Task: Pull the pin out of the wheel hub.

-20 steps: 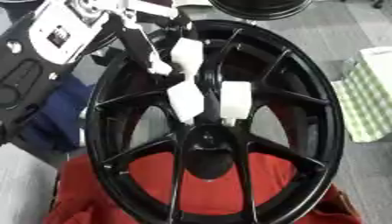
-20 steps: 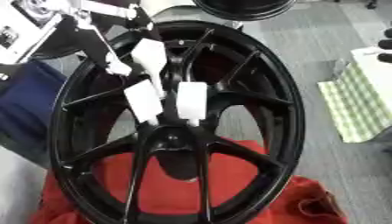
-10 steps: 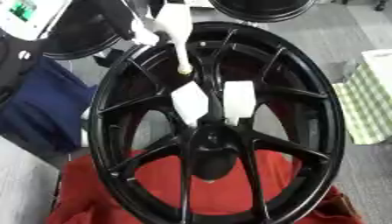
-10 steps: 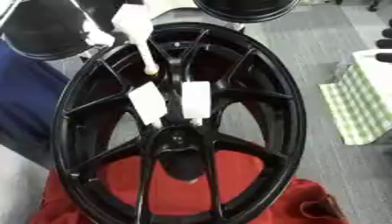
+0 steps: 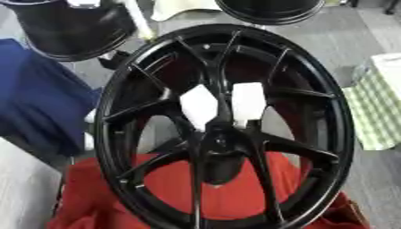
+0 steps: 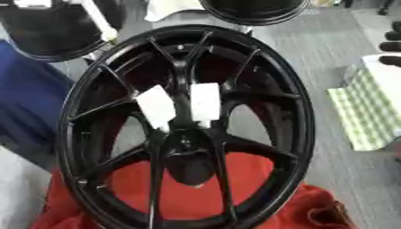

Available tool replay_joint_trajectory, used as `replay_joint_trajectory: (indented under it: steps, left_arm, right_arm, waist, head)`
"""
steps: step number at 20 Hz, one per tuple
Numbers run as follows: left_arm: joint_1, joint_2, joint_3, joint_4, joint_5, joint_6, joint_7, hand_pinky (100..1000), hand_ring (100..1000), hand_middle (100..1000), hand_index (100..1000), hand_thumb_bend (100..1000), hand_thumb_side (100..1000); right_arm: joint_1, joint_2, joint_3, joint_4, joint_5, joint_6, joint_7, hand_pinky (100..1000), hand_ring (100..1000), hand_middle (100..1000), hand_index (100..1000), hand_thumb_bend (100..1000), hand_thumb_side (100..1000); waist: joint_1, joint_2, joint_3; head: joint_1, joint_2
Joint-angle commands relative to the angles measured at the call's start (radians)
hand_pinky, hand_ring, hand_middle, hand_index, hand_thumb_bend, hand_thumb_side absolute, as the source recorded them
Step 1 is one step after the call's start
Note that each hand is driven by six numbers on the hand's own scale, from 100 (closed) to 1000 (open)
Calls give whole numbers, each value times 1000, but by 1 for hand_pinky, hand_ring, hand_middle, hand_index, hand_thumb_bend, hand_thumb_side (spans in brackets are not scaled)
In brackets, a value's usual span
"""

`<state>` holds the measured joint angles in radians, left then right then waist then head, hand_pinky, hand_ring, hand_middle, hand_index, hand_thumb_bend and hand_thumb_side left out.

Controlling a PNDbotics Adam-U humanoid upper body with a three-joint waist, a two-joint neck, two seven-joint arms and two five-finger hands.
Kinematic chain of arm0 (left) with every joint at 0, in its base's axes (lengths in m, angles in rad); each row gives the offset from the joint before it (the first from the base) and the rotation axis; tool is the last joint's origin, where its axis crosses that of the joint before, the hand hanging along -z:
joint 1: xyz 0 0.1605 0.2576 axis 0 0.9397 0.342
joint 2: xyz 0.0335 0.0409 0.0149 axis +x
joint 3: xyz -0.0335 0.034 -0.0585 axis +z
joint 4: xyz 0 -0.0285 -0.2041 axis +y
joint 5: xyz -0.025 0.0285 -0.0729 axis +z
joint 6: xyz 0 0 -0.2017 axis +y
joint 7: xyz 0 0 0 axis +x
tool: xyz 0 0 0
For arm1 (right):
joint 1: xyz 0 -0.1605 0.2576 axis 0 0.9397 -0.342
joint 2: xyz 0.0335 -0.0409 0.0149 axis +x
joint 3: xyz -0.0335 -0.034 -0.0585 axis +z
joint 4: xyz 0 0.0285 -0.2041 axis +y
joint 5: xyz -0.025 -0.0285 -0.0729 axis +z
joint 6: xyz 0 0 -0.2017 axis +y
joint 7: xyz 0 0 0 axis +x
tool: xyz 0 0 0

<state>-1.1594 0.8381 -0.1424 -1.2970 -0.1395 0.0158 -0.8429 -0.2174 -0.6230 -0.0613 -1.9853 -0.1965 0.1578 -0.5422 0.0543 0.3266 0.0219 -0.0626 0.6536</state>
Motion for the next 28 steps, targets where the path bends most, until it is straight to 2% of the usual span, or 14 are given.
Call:
replay_joint_trajectory:
  steps: [1,5,10,11,12,14,15,16,17,19,28]
  left_arm:
    - [52,141,90,-33,55,2,54,733,605,406,459,109,100]
    - [199,241,159,-51,118,6,103,732,604,407,466,103,100]
    - [361,307,222,-79,181,-6,139,749,629,446,511,115,120]
    - [387,314,229,-83,192,-11,132,770,662,485,547,129,179]
    - [411,318,238,-86,205,-19,121,778,677,505,564,137,195]
    - [450,322,253,-90,230,-38,97,831,789,679,755,233,300]
    - [464,323,258,-91,242,-49,85,869,872,794,868,316,413]
    - [476,322,262,-92,254,-59,70,876,890,816,890,352,467]
    - [487,322,264,-93,262,-68,55,883,906,838,911,414,563]
    - [503,322,265,-99,268,-81,32,881,904,838,911,419,589]
    - [518,308,257,-123,286,-92,20,856,854,791,858,332,568]
  right_arm:
    - [2,-40,-24,-15,11,-3,-12,682,701,638,713,100,716]
    - [6,-40,-36,-15,14,-8,-25,684,701,639,713,100,711]
    - [5,-36,-43,-15,16,-13,-34,684,701,639,713,100,709]
    - [4,-36,-44,-15,16,-13,-35,683,701,639,713,100,708]
    - [4,-36,-46,-15,15,-14,-38,683,701,639,713,100,707]
    - [2,-36,-48,-15,15,-15,-39,683,701,640,713,100,704]
    - [1,-36,-48,-15,15,-15,-39,683,700,640,713,100,704]
    - [0,-35,-48,-15,15,-16,-39,683,700,640,713,100,704]
    - [0,-34,-48,-15,15,-16,-39,683,700,641,713,100,705]
    - [0,-31,-48,-15,13,-15,-39,683,700,641,713,100,705]
    - [-1,-32,-49,-15,11,-13,-41,682,701,642,713,100,701]
  waist:
    - [-6,-35,10]
    - [-15,-37,29]
    - [-28,-34,42]
    - [-30,-34,45]
    - [-33,-33,47]
    - [-38,-33,52]
    - [-40,-33,54]
    - [-42,-33,55]
    - [-44,-34,56]
    - [-47,-35,57]
    - [-55,-45,57]
  head:
    - [-13,6]
    - [-19,5]
    - [-24,4]
    - [-26,3]
    - [-29,3]
    - [-32,2]
    - [-33,1]
    - [-35,1]
    - [-35,1]
    - [-35,1]
    - [-27,4]
